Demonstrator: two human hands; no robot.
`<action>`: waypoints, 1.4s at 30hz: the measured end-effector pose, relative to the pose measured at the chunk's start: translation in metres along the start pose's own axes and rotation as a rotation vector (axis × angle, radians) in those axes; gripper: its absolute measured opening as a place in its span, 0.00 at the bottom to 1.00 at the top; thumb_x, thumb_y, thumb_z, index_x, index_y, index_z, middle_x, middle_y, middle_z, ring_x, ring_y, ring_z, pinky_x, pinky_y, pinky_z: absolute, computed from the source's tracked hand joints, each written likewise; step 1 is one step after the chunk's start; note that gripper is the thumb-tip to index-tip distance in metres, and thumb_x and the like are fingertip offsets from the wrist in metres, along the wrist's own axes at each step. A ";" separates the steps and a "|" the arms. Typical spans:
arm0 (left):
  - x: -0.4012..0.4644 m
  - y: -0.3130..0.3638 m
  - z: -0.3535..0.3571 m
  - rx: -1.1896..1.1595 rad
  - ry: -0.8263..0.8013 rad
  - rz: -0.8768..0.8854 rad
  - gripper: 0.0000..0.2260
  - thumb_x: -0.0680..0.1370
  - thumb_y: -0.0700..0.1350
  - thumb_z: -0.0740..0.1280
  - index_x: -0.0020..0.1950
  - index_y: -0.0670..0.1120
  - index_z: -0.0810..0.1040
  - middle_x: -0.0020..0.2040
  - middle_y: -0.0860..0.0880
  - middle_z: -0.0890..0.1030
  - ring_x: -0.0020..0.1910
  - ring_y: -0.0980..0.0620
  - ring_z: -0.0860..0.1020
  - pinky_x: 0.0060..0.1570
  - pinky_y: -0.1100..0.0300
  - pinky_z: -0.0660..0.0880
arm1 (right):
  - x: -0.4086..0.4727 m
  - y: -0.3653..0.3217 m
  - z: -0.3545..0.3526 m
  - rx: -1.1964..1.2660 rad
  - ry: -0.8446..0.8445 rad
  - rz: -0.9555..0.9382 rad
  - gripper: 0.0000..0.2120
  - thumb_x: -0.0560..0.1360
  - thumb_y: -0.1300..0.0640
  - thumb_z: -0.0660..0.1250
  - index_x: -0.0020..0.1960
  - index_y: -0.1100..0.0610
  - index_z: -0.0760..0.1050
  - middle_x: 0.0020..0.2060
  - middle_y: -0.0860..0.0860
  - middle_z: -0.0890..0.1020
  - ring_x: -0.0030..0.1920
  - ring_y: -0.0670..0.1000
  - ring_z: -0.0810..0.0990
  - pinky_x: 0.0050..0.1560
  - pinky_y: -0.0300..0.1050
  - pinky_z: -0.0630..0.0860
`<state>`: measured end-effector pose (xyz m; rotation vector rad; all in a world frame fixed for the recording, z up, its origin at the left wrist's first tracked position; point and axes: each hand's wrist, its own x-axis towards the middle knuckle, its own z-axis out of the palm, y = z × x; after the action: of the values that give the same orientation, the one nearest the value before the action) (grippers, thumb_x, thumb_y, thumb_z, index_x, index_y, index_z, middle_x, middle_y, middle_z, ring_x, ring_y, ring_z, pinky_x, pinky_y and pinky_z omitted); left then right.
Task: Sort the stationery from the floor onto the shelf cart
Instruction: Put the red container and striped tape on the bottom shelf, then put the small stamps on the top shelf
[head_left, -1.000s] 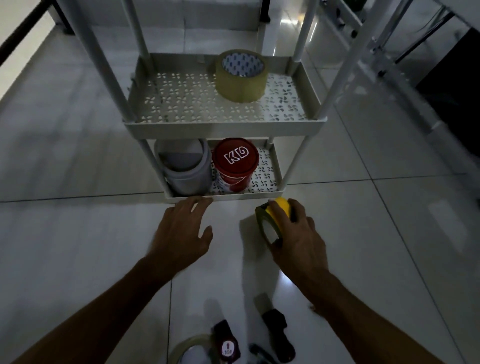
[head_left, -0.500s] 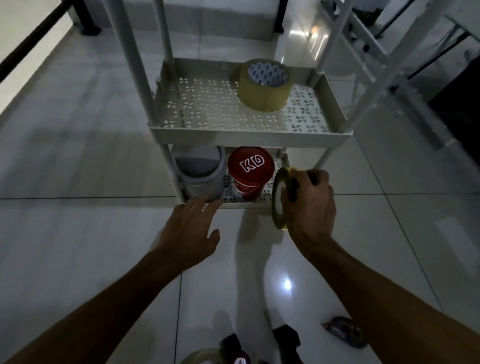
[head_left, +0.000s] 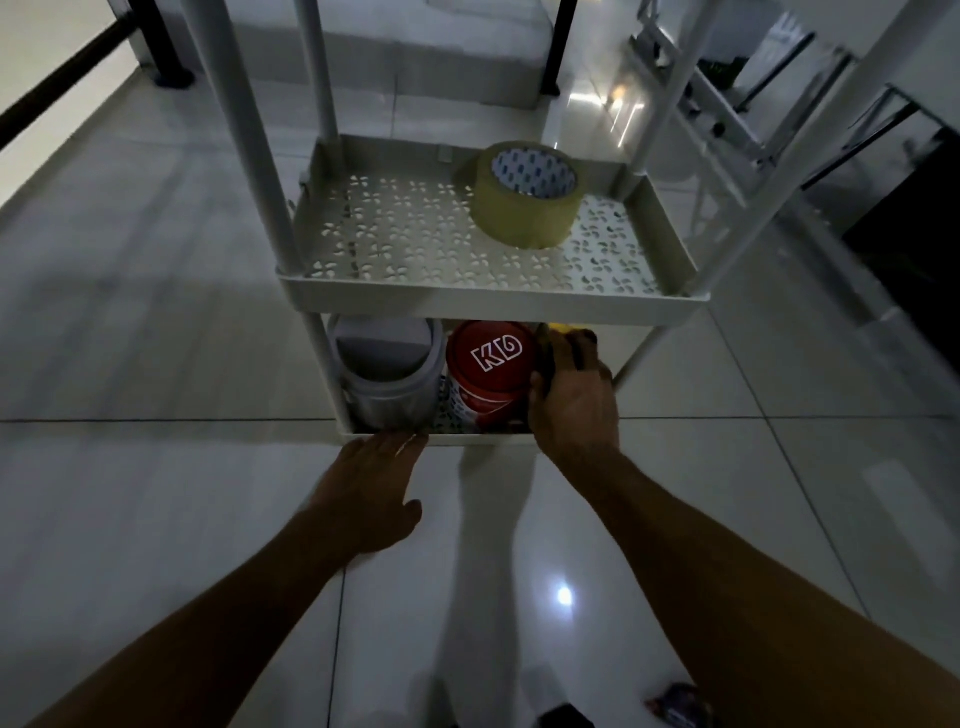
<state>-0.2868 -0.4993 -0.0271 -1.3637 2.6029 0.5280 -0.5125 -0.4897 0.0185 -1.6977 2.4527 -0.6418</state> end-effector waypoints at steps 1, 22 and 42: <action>0.000 0.000 -0.001 -0.007 0.000 -0.004 0.37 0.78 0.56 0.62 0.79 0.47 0.46 0.79 0.48 0.53 0.77 0.50 0.53 0.76 0.53 0.52 | 0.000 0.003 0.002 0.006 -0.038 -0.010 0.25 0.79 0.54 0.61 0.75 0.52 0.60 0.75 0.56 0.60 0.71 0.64 0.63 0.67 0.57 0.67; -0.073 0.019 -0.003 -0.263 0.439 0.074 0.22 0.74 0.48 0.68 0.67 0.46 0.75 0.62 0.48 0.79 0.60 0.48 0.77 0.60 0.47 0.73 | -0.100 0.018 -0.022 -0.027 -0.092 -0.116 0.29 0.76 0.44 0.66 0.74 0.49 0.64 0.69 0.52 0.73 0.64 0.56 0.74 0.58 0.54 0.76; -0.255 0.080 0.003 -0.193 0.133 0.124 0.28 0.77 0.61 0.60 0.73 0.48 0.68 0.70 0.46 0.72 0.67 0.46 0.72 0.64 0.49 0.69 | -0.283 0.049 -0.100 0.102 -0.378 0.081 0.33 0.75 0.47 0.68 0.76 0.48 0.59 0.71 0.57 0.68 0.67 0.59 0.70 0.63 0.52 0.69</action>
<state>-0.2064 -0.2617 0.0640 -1.3400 2.8214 0.7480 -0.4784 -0.1886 0.0444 -1.5110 2.1721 -0.3862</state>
